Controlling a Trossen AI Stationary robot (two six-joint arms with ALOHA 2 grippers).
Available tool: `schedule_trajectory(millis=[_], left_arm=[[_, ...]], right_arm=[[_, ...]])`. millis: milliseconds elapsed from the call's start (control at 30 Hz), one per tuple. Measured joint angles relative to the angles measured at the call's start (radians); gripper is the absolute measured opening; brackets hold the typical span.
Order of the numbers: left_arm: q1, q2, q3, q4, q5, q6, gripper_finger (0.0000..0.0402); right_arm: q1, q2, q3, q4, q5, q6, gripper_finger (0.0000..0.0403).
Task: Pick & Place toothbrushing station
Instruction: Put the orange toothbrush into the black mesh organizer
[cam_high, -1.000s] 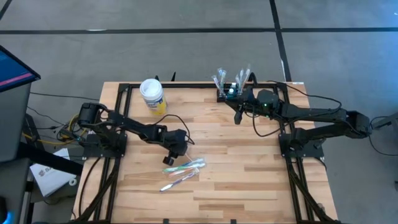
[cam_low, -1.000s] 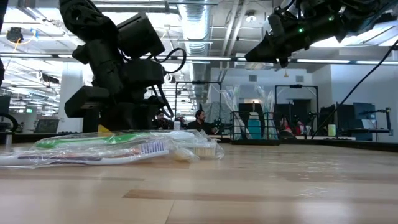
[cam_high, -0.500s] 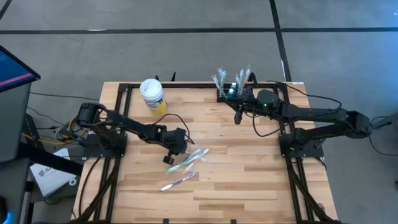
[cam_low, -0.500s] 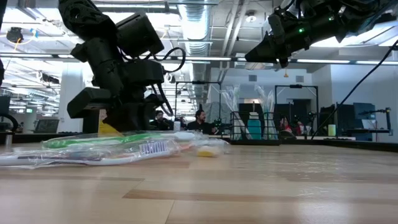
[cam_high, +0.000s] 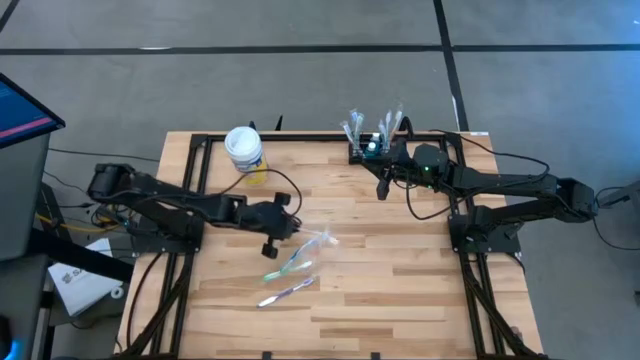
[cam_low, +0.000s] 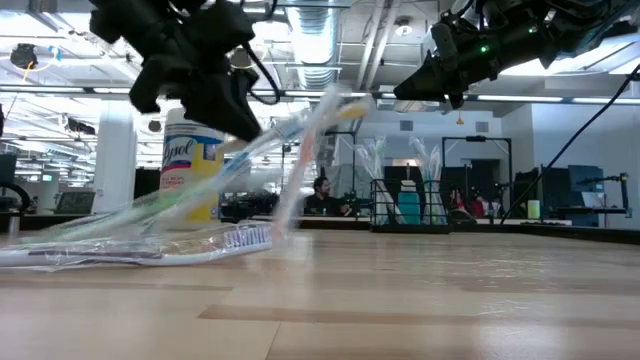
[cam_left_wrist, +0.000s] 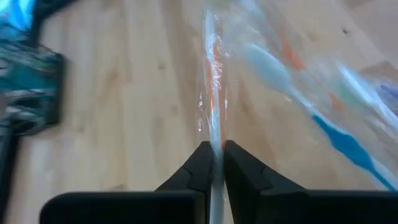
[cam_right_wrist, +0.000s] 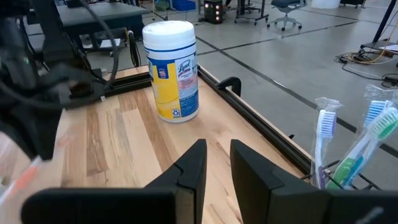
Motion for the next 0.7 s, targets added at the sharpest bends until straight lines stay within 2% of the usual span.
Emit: schedule_trajectory(millis=[233, 467, 700], left_arm=[[0.011, -0.064, 0.0, 0.02, -0.103, 0.0, 0.0021], [0.044, -0.067, 0.0, 0.088, -0.11, 0.0, 0.0022], [0.091, -0.067, 0.0, 0.239, -0.11, -0.001, 0.0023]], right_arm=[[0.0, 0.0, 0.0, 0.0, 0.0, 0.0, 0.0064], [0.002, 0.0, 0.0, 0.0, 0.0, 0.0, 0.0064], [0.002, 0.0, 0.0, 0.0, -0.001, 0.0, 0.0064]])
